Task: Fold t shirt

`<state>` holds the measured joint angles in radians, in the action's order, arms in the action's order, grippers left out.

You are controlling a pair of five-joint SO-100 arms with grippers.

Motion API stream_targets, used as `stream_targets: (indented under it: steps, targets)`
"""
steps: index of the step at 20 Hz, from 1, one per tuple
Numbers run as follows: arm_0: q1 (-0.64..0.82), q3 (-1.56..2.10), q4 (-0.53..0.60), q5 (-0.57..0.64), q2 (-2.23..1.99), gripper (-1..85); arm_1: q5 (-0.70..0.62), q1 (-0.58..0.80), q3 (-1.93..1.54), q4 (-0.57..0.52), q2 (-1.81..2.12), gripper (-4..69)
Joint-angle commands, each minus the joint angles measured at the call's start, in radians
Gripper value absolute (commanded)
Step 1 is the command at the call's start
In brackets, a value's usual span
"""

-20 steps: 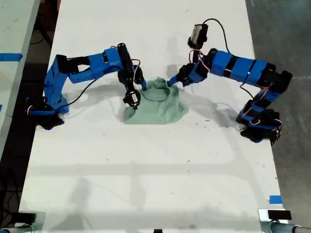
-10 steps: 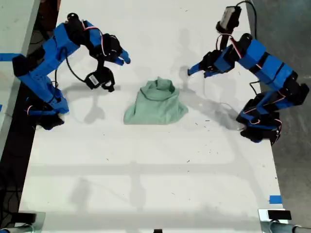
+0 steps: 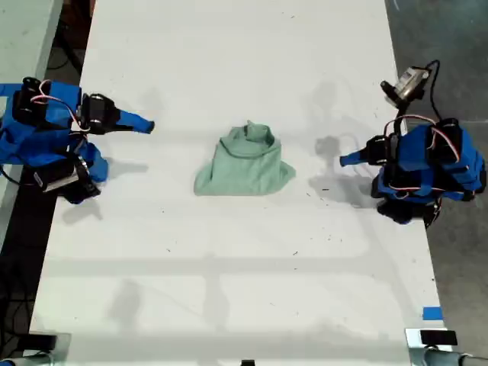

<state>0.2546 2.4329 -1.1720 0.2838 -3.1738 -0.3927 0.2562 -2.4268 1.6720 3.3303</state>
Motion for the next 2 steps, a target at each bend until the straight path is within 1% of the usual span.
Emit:
stream_targets:
  steps: [1,2]
  targets:
    - [-0.043,0.414,0.109,-0.026,-0.393,0.1,-0.011,-0.095,-0.206,-0.109,0.170,0.9]
    - [-0.052,0.511,0.112,-0.051,-0.436,0.1,-0.003,-0.083,-0.290,-0.112,0.170,0.9]
